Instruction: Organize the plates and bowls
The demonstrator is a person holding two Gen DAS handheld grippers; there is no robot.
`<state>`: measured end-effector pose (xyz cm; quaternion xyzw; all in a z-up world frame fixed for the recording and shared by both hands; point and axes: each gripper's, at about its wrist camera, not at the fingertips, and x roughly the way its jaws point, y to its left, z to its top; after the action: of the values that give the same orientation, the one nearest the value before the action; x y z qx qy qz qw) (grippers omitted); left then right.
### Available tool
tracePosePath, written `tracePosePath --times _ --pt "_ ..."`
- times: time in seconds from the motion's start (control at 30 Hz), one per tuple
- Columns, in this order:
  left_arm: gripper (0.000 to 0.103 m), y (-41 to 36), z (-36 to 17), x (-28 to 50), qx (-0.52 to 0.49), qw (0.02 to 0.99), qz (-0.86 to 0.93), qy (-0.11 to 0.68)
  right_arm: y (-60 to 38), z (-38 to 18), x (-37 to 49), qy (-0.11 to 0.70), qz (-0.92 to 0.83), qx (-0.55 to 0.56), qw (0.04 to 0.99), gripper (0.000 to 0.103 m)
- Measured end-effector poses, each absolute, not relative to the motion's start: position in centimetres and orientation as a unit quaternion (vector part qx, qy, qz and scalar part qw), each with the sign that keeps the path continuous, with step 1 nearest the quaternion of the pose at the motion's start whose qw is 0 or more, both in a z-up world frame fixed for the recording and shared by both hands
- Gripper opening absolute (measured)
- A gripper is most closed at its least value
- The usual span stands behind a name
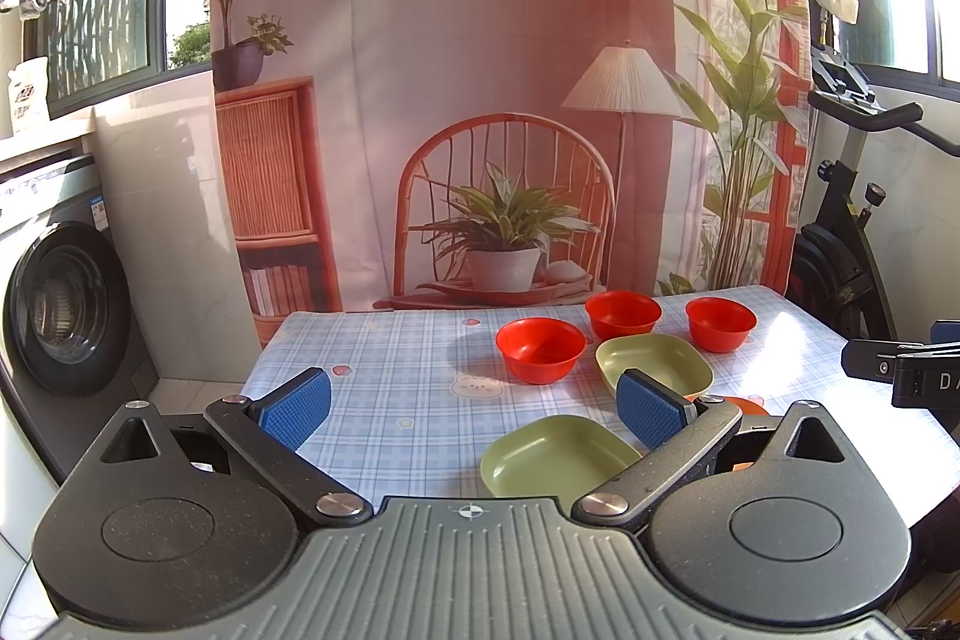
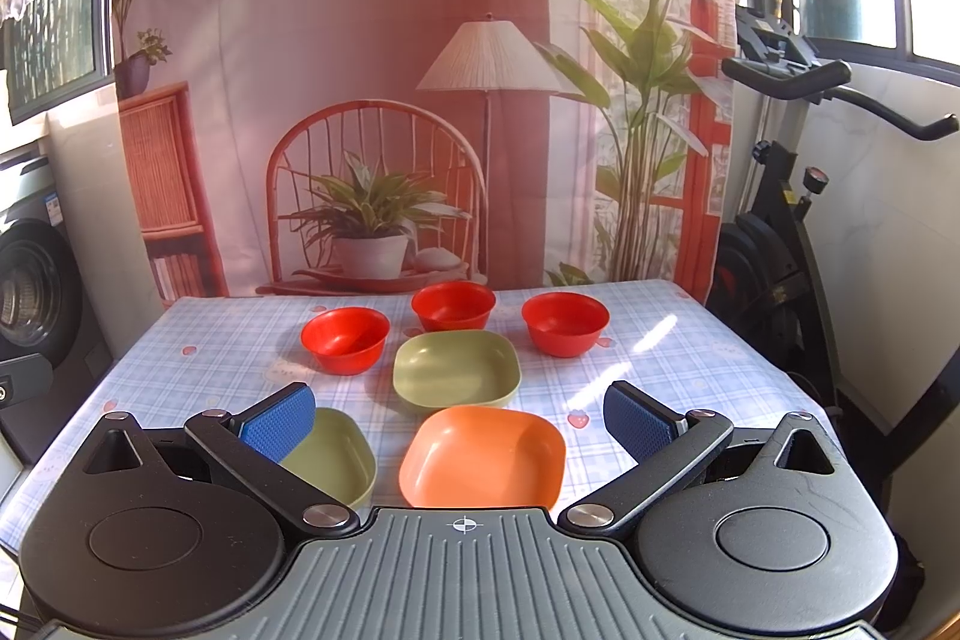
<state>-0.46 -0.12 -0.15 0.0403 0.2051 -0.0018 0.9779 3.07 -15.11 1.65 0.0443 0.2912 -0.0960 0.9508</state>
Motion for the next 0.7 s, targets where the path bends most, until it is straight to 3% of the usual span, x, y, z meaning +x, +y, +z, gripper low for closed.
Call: tracePosePath --times 0.7 --pt "0.102 -0.11 -0.21 -0.35 0.04 0.977 0.003 0.208 -15.17 1.7 3.1 0.291 -0.096 0.044 0.951 0.103"
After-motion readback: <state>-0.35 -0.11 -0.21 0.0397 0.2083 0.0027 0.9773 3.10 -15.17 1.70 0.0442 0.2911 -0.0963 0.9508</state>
